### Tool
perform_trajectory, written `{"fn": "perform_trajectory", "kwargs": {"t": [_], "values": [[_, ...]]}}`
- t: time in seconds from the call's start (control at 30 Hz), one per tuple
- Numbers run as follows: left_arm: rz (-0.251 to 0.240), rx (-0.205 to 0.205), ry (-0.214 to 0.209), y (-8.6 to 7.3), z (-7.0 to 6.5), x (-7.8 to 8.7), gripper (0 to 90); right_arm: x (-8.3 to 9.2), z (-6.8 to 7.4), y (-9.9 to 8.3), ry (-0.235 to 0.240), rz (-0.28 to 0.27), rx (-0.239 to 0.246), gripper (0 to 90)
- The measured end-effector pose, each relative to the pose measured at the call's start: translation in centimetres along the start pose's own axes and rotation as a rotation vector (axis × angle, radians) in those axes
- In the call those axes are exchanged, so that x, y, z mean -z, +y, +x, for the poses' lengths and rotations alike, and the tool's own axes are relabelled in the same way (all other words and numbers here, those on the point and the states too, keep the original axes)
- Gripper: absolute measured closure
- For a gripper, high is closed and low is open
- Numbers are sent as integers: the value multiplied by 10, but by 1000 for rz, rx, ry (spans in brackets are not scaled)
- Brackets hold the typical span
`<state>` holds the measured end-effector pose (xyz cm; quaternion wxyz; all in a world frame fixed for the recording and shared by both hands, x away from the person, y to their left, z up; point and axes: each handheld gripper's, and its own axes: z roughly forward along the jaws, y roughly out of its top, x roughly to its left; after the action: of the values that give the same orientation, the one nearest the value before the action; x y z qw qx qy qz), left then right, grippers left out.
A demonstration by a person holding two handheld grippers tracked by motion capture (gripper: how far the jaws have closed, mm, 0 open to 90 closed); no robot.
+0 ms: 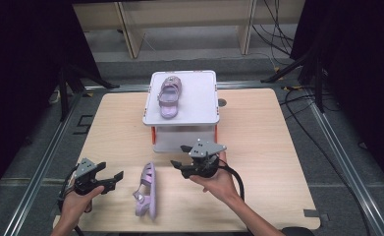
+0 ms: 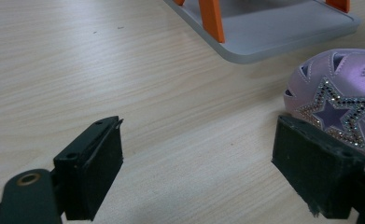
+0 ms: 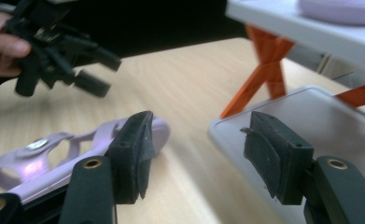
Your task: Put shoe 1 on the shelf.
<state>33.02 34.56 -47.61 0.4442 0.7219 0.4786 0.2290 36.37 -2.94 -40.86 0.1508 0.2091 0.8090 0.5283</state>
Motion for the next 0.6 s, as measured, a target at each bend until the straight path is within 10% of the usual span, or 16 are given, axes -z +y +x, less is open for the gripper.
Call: {"fn": "perform_trajectory", "kwargs": {"t": [0.6], "values": [[6,-8,-8,0,-1,0,155,-27,38,-16,103,65,53,414]]}}
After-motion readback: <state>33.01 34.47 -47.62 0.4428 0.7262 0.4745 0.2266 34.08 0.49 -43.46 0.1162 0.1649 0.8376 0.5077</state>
